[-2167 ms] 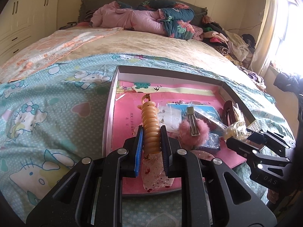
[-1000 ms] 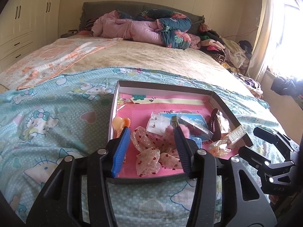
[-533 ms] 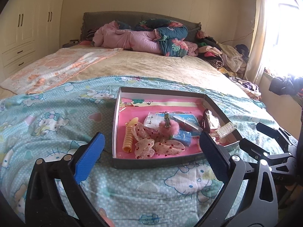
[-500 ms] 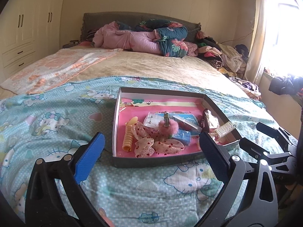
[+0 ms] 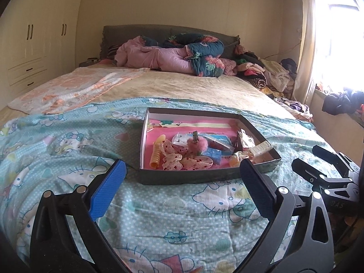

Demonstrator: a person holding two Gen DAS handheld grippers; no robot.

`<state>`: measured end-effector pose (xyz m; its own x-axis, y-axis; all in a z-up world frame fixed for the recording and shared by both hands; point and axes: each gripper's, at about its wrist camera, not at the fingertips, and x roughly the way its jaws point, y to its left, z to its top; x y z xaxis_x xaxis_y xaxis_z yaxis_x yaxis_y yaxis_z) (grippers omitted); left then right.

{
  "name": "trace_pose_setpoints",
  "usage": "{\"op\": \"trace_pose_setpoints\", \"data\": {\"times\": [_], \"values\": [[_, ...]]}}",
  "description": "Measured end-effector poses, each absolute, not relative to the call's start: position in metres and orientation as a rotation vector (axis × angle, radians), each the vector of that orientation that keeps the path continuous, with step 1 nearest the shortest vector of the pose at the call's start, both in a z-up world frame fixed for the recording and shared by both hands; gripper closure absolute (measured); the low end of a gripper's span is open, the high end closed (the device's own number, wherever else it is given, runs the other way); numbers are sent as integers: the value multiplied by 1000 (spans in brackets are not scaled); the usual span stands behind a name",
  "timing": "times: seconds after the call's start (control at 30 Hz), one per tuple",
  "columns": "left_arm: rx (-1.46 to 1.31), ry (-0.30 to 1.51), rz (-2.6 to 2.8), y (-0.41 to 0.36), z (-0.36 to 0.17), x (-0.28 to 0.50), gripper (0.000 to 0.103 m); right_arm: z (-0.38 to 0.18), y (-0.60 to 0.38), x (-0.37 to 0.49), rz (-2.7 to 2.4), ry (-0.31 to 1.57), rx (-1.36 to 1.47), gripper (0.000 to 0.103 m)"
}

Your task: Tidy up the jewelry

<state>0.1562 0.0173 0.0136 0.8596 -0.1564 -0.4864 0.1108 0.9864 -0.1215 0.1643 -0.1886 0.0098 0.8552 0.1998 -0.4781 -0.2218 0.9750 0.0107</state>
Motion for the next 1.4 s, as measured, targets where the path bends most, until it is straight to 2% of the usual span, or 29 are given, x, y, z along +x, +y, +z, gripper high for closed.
{"op": "trace_pose_setpoints", "data": {"times": [1.13,1.4], "values": [[-62,435,-115,9,9,98,11,-11,-193,94,143,405,-35,6],[-54,408,-114,8,-4,86,11,-15,-192,67,110,278,-36,6]]}}
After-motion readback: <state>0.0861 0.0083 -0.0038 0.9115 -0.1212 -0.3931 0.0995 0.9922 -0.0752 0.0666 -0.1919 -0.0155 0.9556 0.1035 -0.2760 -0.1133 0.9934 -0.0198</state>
